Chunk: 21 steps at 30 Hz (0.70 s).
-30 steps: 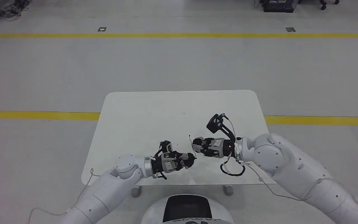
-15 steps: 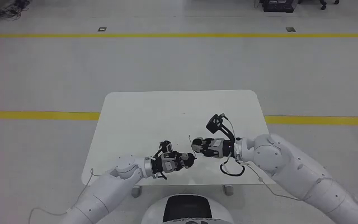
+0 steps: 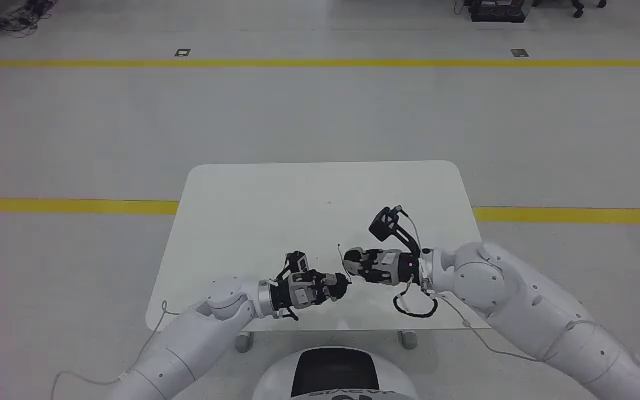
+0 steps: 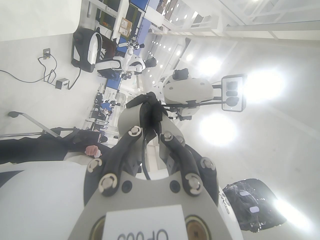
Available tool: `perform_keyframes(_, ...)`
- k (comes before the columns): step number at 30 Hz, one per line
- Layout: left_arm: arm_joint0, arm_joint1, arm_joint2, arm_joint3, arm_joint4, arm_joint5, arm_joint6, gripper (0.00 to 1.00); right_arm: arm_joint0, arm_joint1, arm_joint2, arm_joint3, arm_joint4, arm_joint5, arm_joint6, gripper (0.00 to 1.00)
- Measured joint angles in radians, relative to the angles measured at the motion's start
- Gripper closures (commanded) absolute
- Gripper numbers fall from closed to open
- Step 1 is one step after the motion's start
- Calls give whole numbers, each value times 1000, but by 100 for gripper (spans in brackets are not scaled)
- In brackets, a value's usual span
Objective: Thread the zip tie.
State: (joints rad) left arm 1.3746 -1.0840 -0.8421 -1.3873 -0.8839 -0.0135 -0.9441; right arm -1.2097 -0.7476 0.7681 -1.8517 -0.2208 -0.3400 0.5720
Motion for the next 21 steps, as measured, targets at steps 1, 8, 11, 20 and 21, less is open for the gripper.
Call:
perform_keyframes(1, 0, 0, 0, 0, 0, 0, 0, 100, -2, 1, 2, -2, -1, 0, -1, 100)
perform_keyframes(8, 0, 0, 0, 0, 0, 0, 0, 100, -22, 10, 14, -10, -7, 0, -14, 100)
perform_keyframes(11, 0, 0, 0, 0, 0, 0, 0, 100, -36, 14, 20, -13, -10, 0, -24, 100)
perform_keyframes(20, 0, 0, 0, 0, 0, 0, 0, 100, -66, 25, 28, -26, -17, 0, -33, 100)
perform_keyframes(21, 0, 0, 0, 0, 0, 0, 0, 100, -68, 26, 29, -27, -18, 0, -34, 100)
